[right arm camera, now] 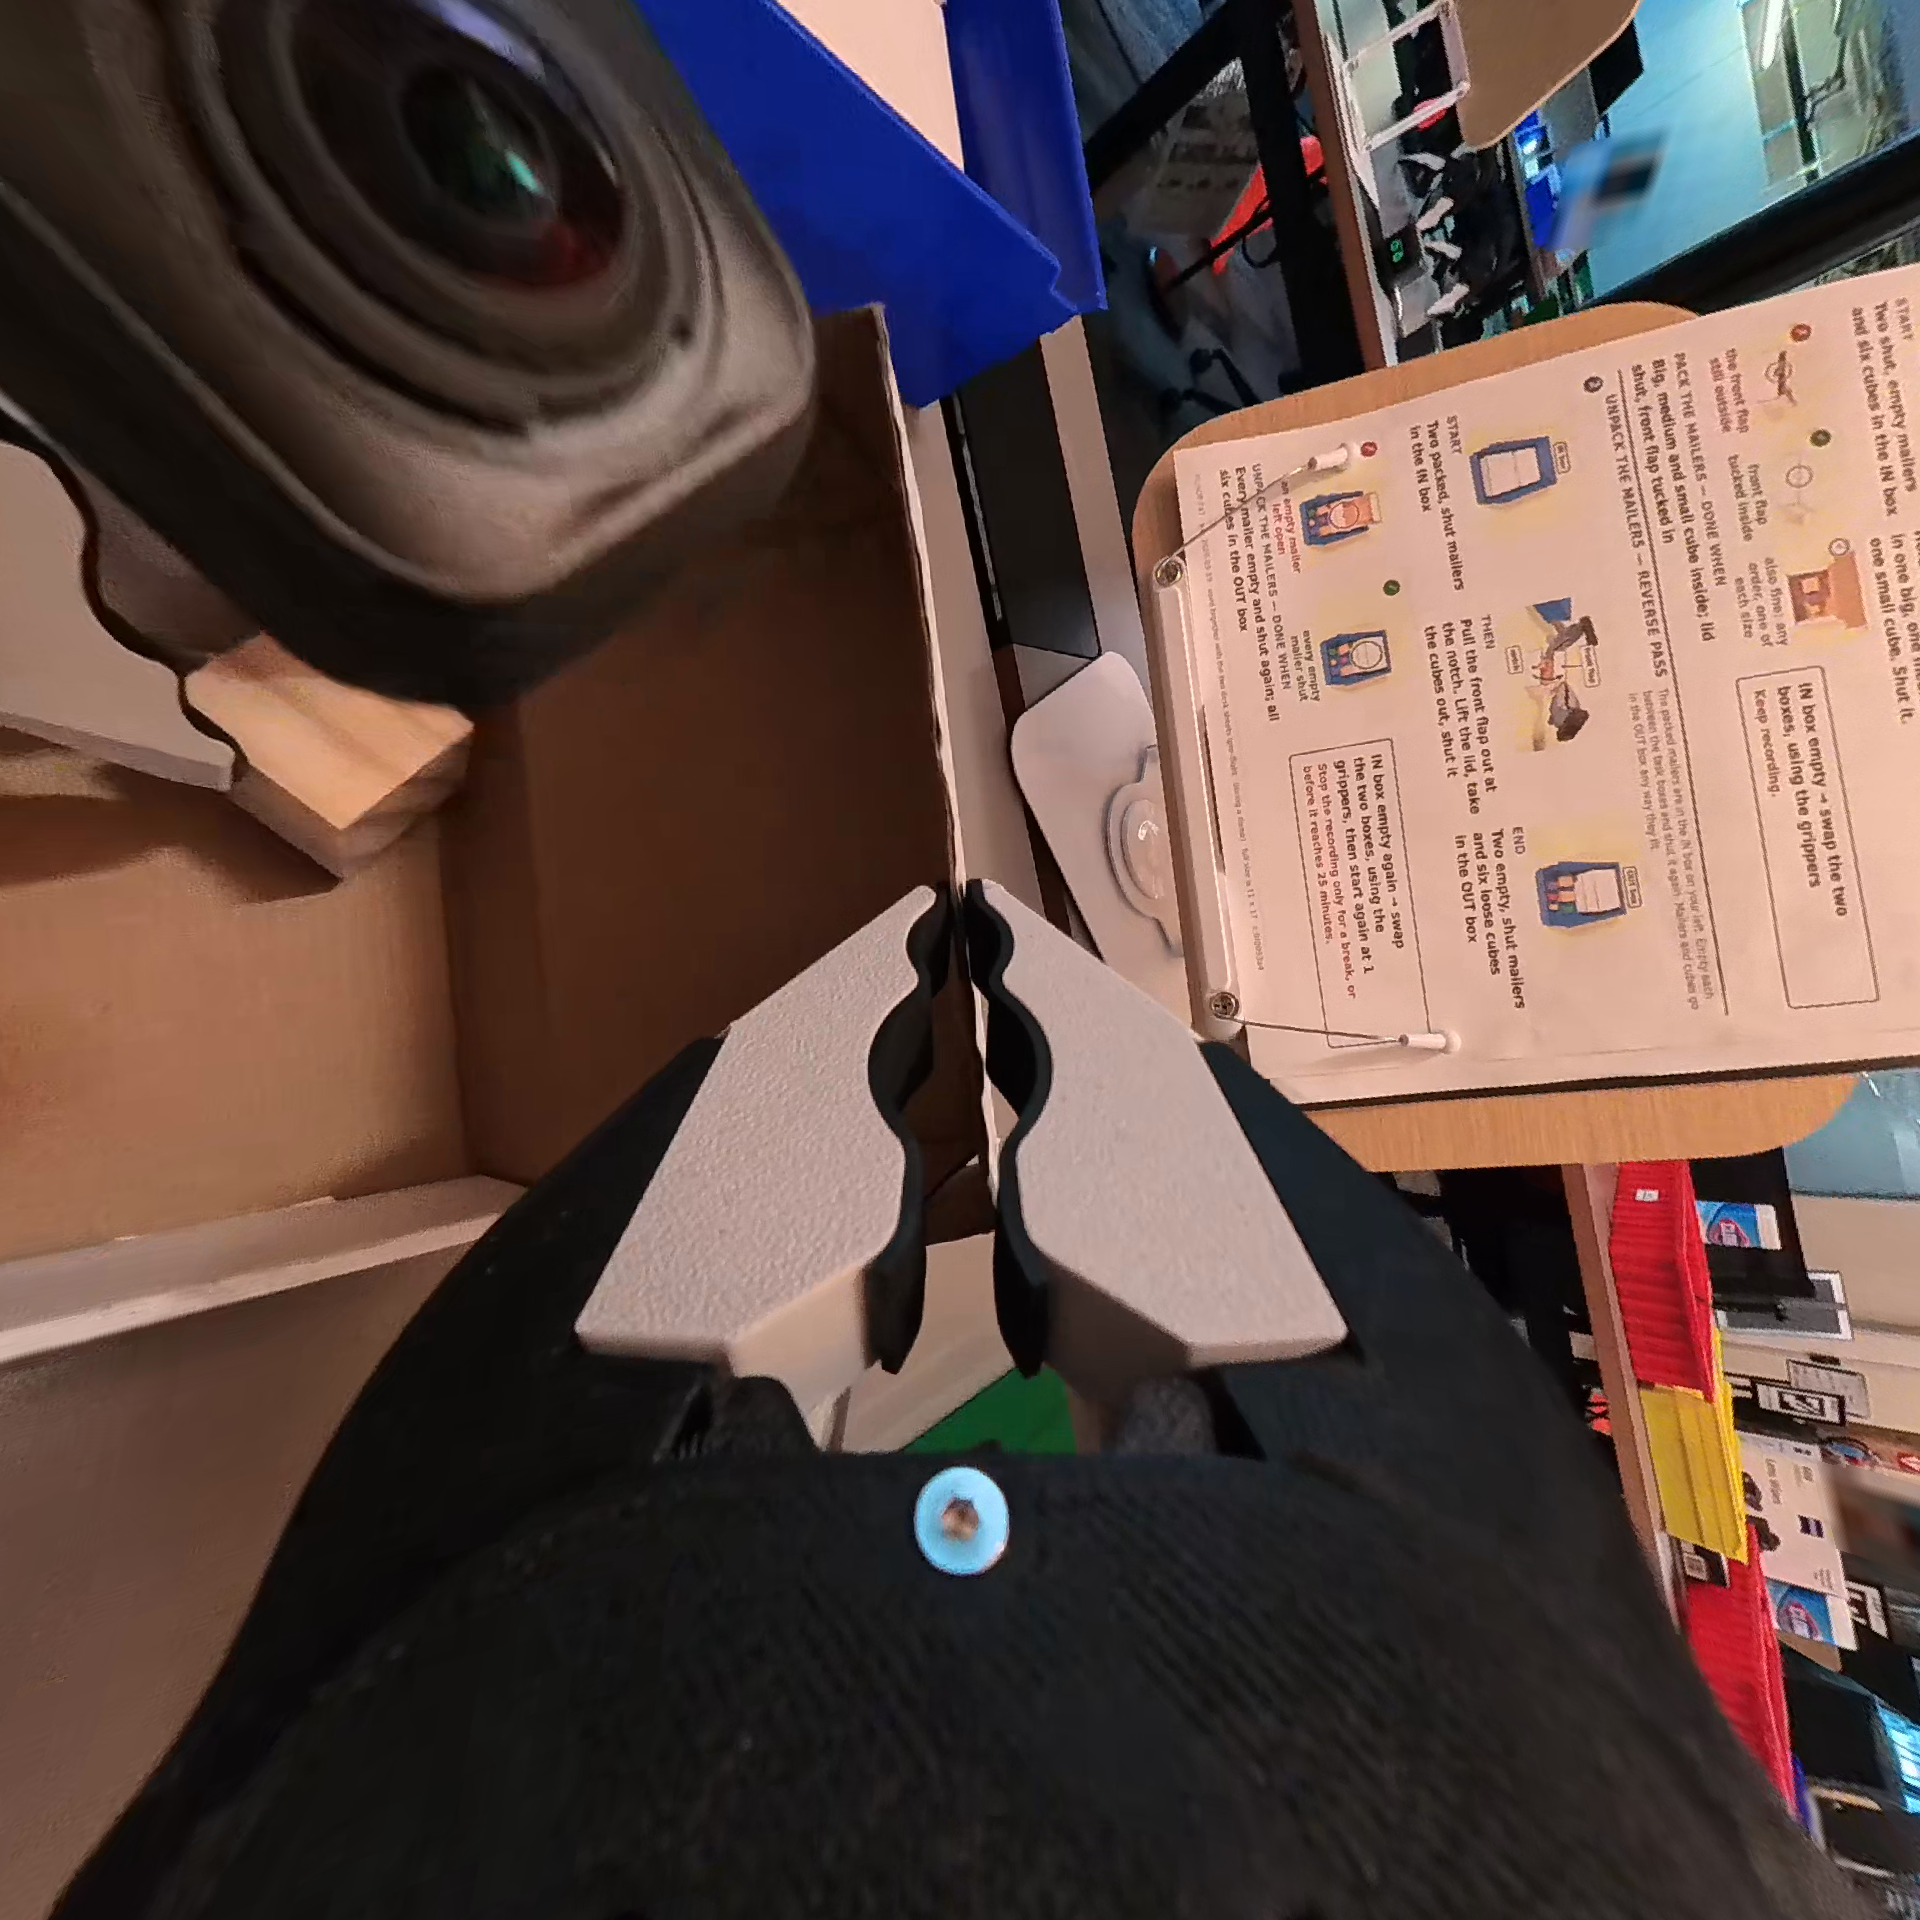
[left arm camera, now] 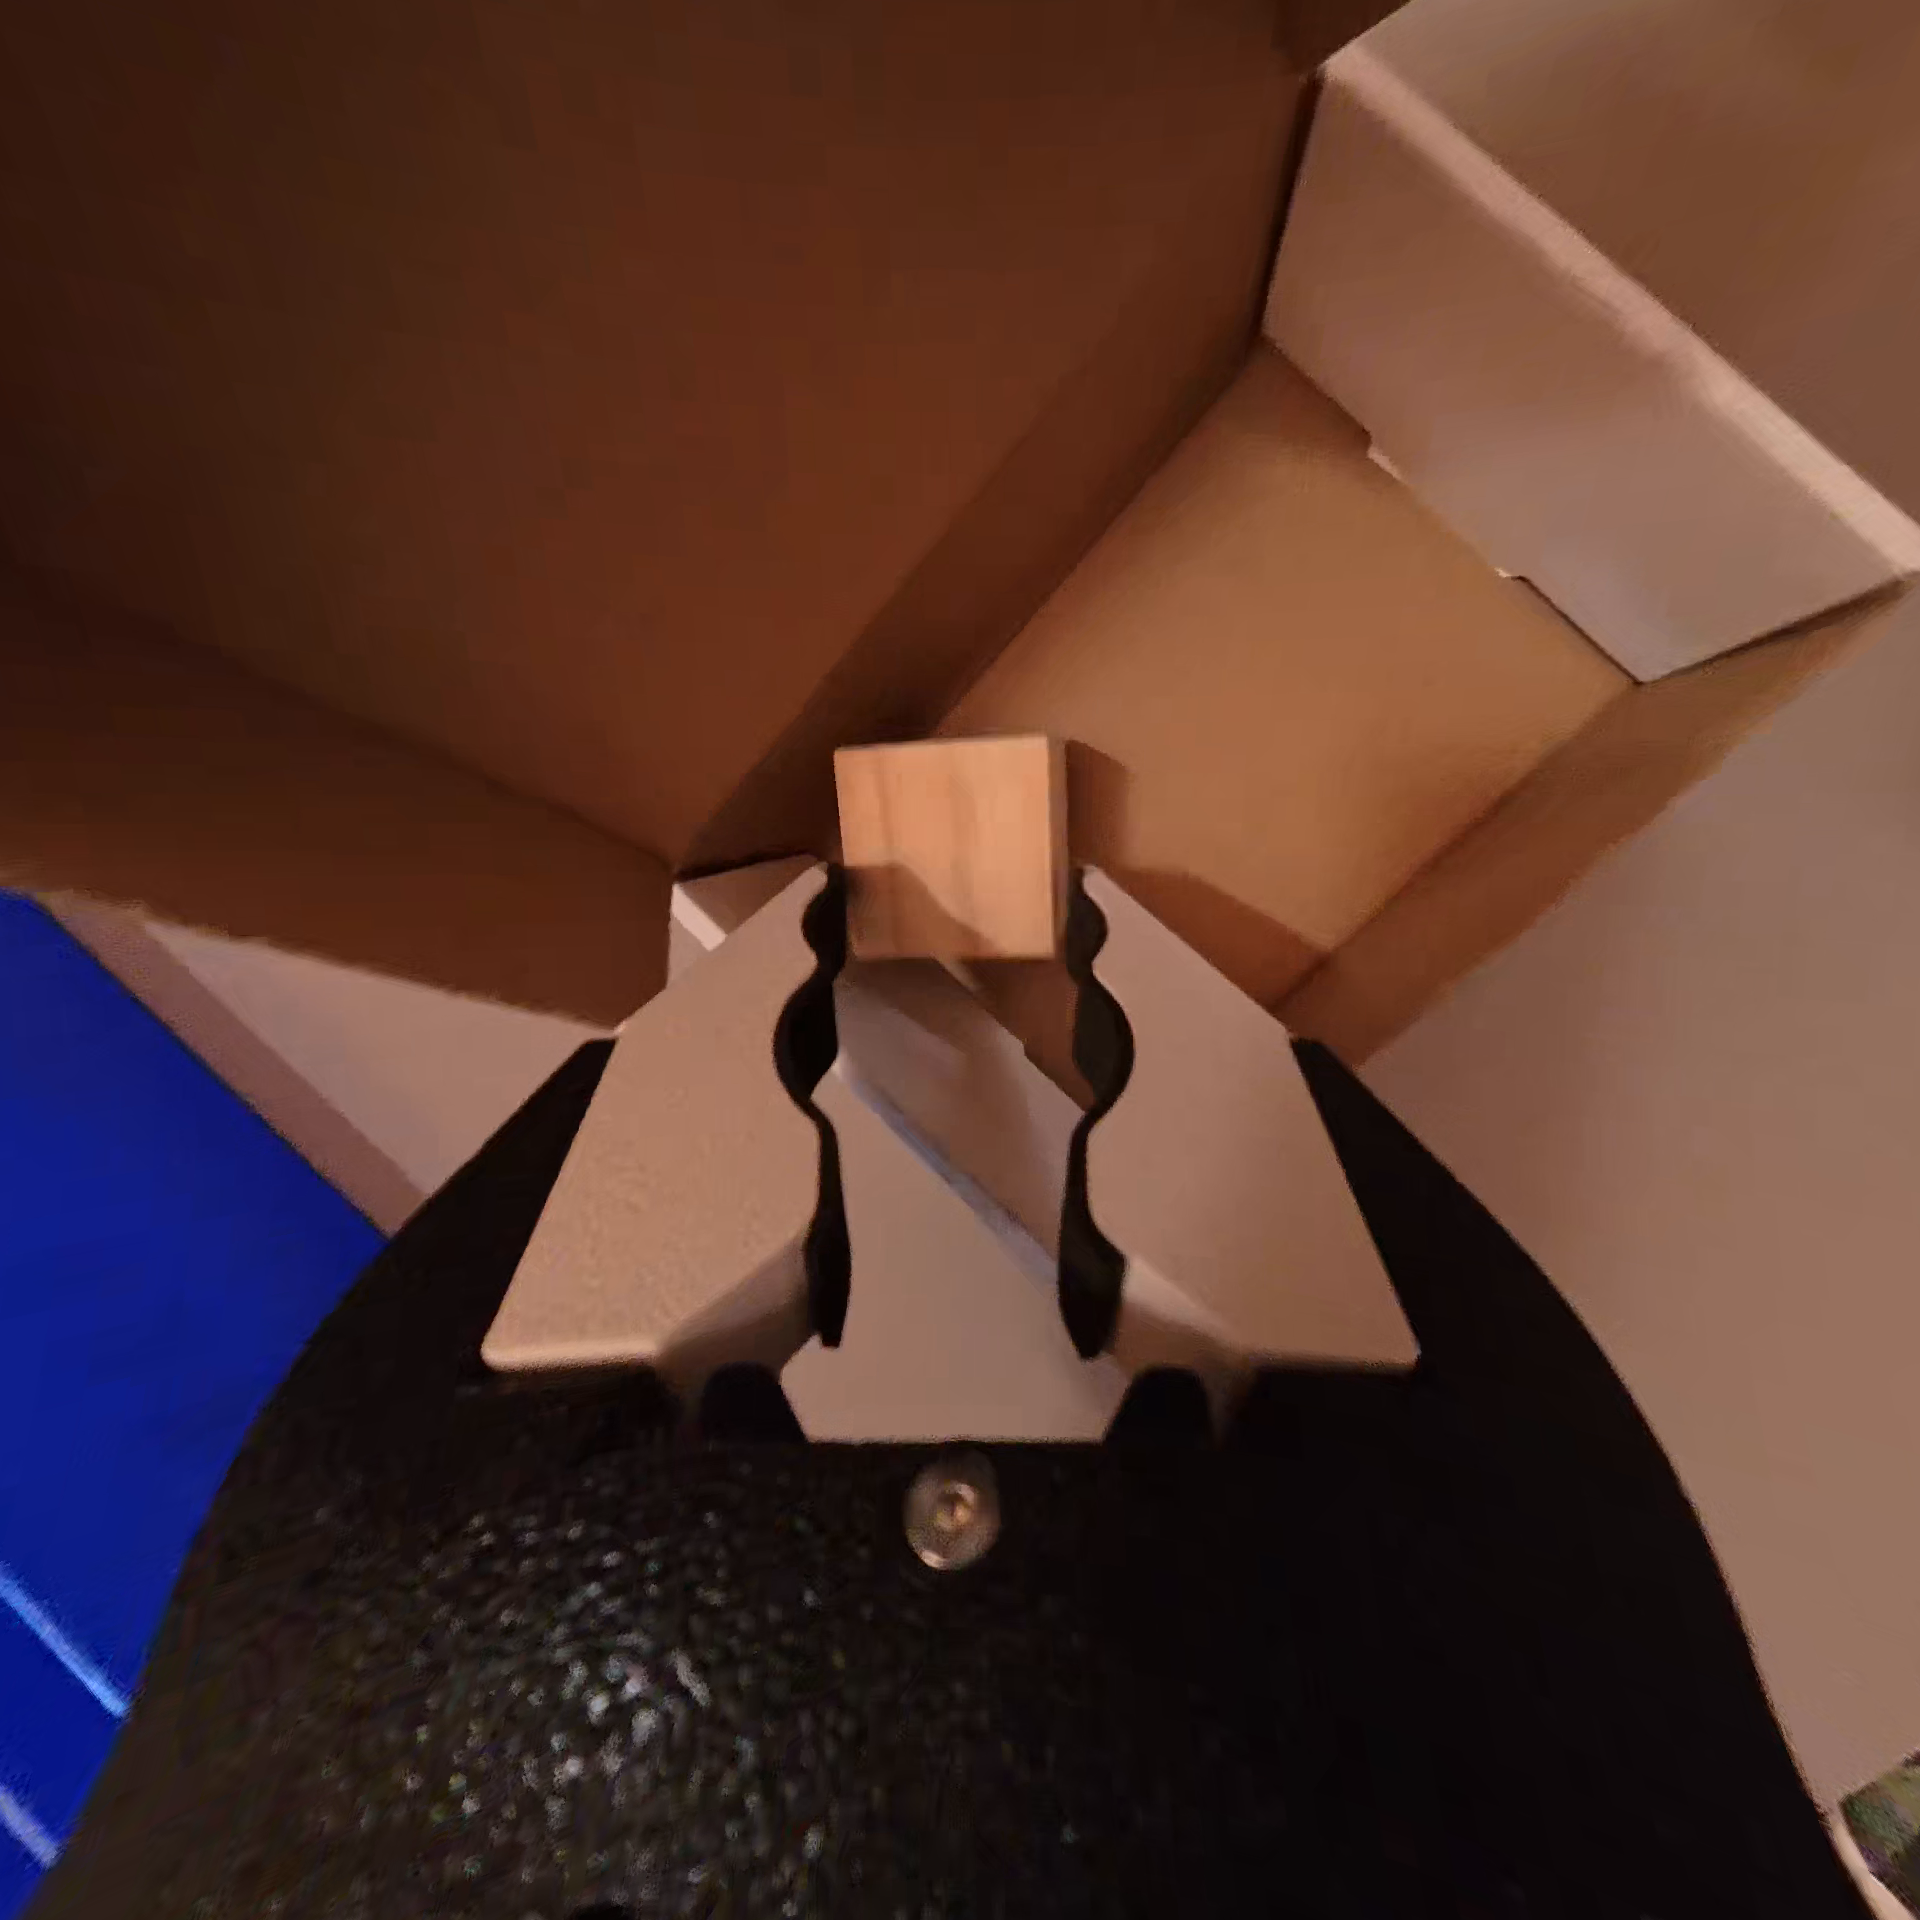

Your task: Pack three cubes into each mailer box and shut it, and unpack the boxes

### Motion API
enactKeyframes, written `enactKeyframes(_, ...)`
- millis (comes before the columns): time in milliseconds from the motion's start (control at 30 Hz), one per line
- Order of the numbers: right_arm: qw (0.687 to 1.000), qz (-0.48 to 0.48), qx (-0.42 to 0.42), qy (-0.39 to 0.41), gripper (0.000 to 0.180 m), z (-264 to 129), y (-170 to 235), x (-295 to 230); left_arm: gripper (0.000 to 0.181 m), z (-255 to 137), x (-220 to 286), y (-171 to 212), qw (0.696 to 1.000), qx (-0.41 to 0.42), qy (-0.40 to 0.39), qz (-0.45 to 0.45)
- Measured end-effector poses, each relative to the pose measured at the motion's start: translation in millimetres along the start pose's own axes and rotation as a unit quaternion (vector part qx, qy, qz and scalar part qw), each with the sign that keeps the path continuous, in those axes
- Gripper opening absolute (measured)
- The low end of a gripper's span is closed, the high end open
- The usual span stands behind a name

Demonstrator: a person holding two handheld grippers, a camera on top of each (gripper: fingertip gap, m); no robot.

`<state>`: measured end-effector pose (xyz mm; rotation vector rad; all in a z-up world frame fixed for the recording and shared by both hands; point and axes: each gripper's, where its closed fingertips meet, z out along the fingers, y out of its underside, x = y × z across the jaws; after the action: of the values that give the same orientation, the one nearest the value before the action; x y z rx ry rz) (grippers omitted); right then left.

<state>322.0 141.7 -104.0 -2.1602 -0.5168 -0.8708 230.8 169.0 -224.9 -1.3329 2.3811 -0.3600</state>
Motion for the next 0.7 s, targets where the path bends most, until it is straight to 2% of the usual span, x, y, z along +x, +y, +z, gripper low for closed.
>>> enactKeyframes(100, 1.0, 0.002, 0.002, -0.003, 0.001, 0, -1, 0, 0.047, -25, 4, -7, 0.998, 0.054, 0.02, -0.017)
enactKeyframes(167, 1.0, -0.003, -0.002, -0.001, 0.001, 1, 0, -1, 0.051, -54, 12, -9, 0.993, 0.097, 0.066, -0.031)
enactKeyframes(233, 1.0, -0.006, -0.004, 0.001, 0.001, 1, 0, -1, 0.047, -90, 3, -5, 0.986, 0.14, 0.08, -0.045)
enactKeyframes(300, 1.0, -0.004, 0.0, -0.001, 0.001, 0, -1, -1, 0.039, -119, -34, 8, 0.983, 0.166, 0.033, -0.068)
enactKeyframes(367, 1.0, -0.003, 0.004, -0.003, 0.001, 0, -1, -1, 0.032, -135, -96, 35, 0.98, 0.157, -0.059, -0.105)
enactKeyframes(400, 1.0, -0.004, 0.004, -0.003, 0.001, 0, -1, -1, 0.028, -137, -130, 55, 0.976, 0.133, -0.108, -0.134)
enactKeyframes(467, 1.0, -0.008, 0.0, -0.002, 0.001, -1, -1, -2, 0.037, -128, -188, 98, 0.965, 0.071, -0.159, -0.195)
enactKeyframes(600, 1.0, -0.012, -0.01, 0.0, 0.0, -1, -1, -2, 0.057, -76, -239, 151, 0.949, -0.005, -0.095, -0.301)
enactKeyframes(700, 1.0, -0.015, -0.012, 0.002, 0.001, -1, -2, -3, 0.061, -48, -256, 168, 0.944, -0.033, -0.064, -0.321)
